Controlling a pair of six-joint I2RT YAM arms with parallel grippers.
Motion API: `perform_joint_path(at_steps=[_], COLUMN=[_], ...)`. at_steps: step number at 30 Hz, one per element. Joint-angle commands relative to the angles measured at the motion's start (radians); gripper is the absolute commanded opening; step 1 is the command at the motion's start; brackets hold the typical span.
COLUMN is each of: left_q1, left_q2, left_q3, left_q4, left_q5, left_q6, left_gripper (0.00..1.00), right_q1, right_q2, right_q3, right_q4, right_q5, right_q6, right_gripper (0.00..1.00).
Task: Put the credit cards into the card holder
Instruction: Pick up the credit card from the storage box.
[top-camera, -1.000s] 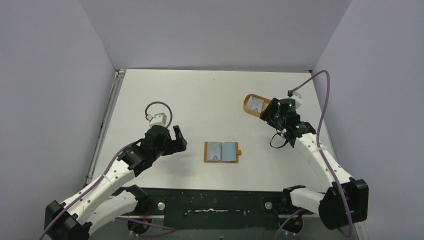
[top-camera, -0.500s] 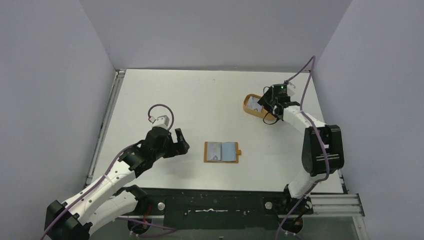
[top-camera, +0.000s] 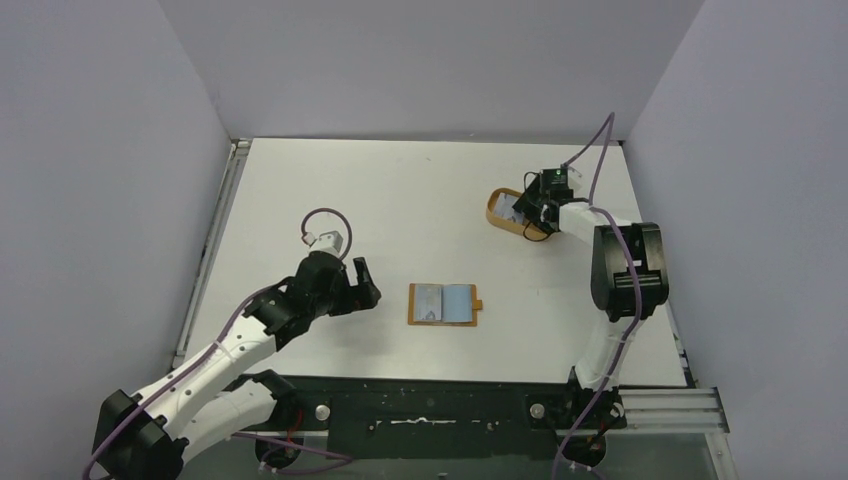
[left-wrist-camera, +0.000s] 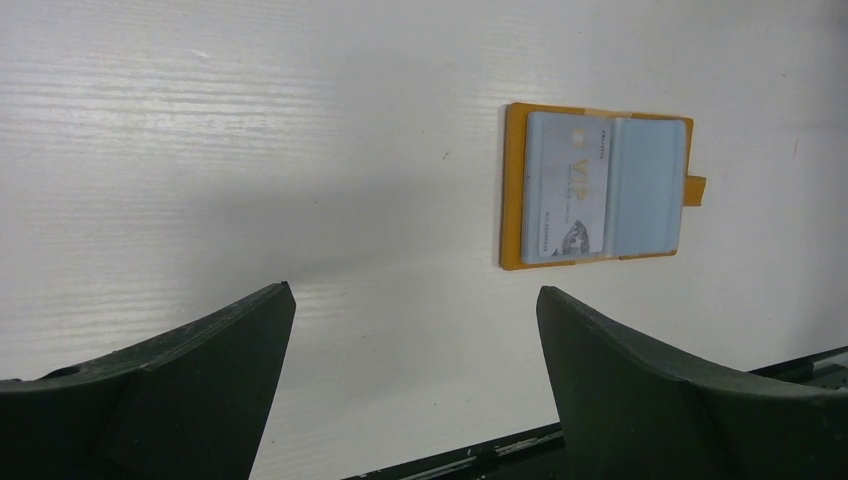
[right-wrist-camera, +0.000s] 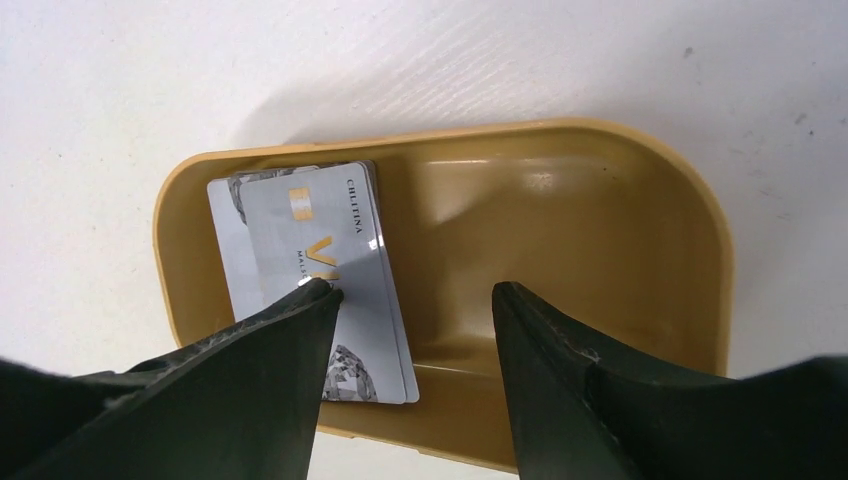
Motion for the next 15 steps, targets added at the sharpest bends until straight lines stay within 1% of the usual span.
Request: perform_joint_path(at_steps=[1,3,7,12,15], left_q1=[0.005,0.005,0.005,0.005,0.006], left_q2=[0.009,0.017,0.027,0.036,0.039], left_q3=[0.023,0.024,0.027,0.028,0.027], left_q4=[0.063,0.063,0.069,0.071,0.072], left_q5=[0.019,0.019,0.022,0.022,0.023], left_q6=[0.006,0.007,0.010,0.012,0.011], left_gripper=[0.91,0.91,0.91,0.90,0.90], right_q1=[0.003,0.004,0.004,-0.004,-0.012], right_q2=[0.009,0.019,0.021,0.011,-0.003], right_q3=[0.057,0.056,0.039,0.015,-0.002], right_q4=[0.057,0.057,0.067,0.072,0.084], right_q5=[-0.001,-0.033,-0.035,-0.026,-0.027], right_q6=[-0.010,-0.003,0.006,0.010,0.016], right_gripper=[0.59,0.57,0.52,0.43,0.40])
